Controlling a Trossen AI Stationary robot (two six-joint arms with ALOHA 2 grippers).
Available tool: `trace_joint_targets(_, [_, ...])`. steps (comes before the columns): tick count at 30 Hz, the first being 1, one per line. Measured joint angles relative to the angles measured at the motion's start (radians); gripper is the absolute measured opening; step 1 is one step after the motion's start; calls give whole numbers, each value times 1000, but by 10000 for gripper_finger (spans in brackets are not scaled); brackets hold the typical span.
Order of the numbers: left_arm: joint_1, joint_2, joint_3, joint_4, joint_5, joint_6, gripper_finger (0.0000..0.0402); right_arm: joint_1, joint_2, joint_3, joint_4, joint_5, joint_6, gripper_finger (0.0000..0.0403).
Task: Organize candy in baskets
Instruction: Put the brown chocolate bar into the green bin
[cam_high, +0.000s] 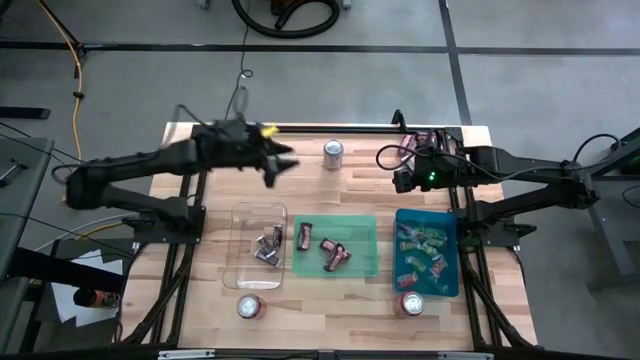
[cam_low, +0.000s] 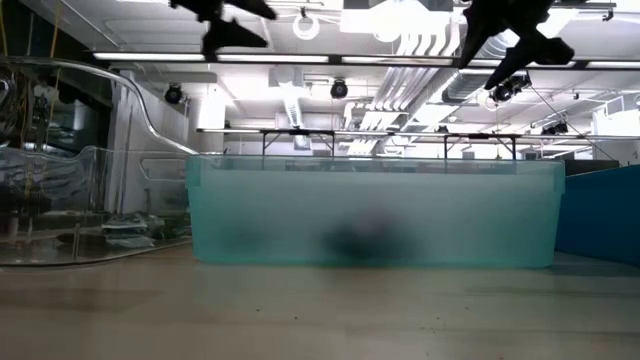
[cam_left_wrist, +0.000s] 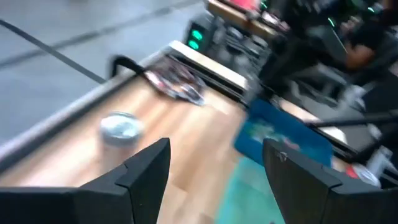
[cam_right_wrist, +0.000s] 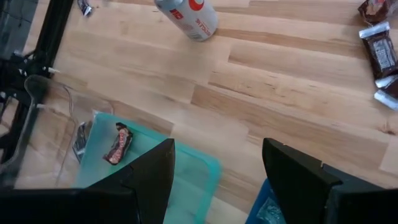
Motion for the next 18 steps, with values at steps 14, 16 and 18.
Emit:
trace_joint_targets(14, [251,-401,-305,16,-9,-128,241,-124,156,0,1,98,96,238])
trace_joint_targets(16, [249,-420,-366,90,-8,-188,241,-199,215,0,8,81,30,238])
trace_joint_targets(18, [249,-423,-409,157,-6,-232,241,-292,274,0,31,51,-54,238])
